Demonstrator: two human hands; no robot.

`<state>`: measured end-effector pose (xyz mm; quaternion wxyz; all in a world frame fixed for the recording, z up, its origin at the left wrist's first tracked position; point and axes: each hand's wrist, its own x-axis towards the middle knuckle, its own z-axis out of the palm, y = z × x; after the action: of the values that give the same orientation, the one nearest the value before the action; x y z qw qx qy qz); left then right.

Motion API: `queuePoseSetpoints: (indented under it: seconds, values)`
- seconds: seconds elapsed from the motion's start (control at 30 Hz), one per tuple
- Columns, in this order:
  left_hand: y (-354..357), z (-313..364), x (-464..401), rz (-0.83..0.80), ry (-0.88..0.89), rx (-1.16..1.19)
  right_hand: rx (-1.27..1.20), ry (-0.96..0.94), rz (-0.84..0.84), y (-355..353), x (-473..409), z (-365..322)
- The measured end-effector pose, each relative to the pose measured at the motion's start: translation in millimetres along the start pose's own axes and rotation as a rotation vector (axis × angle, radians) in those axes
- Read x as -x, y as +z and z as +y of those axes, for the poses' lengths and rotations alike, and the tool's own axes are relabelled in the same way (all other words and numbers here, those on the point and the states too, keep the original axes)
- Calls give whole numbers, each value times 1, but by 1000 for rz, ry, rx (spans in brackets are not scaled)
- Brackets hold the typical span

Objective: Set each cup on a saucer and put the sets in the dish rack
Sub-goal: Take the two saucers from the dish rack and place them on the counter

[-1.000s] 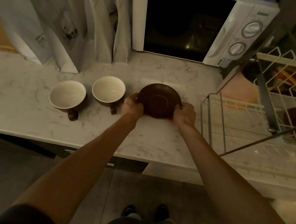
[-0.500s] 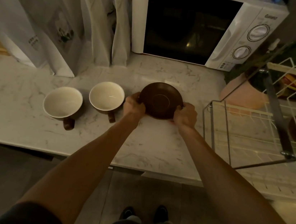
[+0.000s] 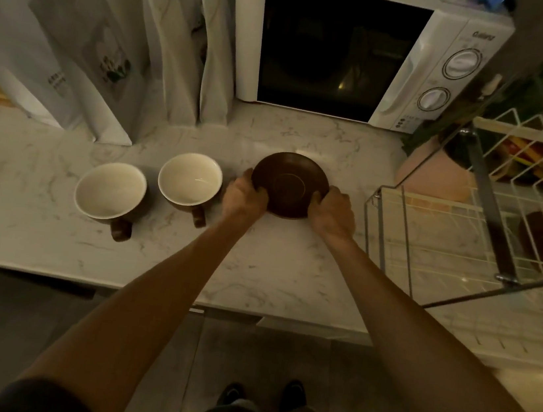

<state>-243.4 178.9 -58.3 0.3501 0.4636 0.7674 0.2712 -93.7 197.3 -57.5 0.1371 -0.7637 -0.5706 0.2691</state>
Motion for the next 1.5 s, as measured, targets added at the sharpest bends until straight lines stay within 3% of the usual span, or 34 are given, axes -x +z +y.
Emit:
queuePoseSetpoints:
  seconds: [0.33, 0.47, 0.57, 0.67, 0.8, 0.9, 1.23, 1.5]
  values:
    - [-8, -8, 34, -2, 203, -304, 277, -280, 47, -16, 41, 4]
    - [-16, -11, 67, 34, 397, -444, 357, -460, 33, -24, 64, 12]
    - [-24, -16, 97, 7, 531, -669, 428, -580, -40, -32, 85, 22]
    - [-31, -26, 124, -145, 557, -879, 513, -633, -199, -42, 109, 34]
    - [-36, -30, 155, -395, 531, -998, 651, -582, -454, -66, 138, 52]
    - [-32, -18, 179, -455, 584, -992, 639, -526, -524, -87, 159, 66]
    - [31, 53, 248, -394, 1015, -889, 614, -317, -468, -173, 182, 144]
    - [102, 118, 260, -419, 1108, -868, 618, -118, -304, -235, 158, 207]
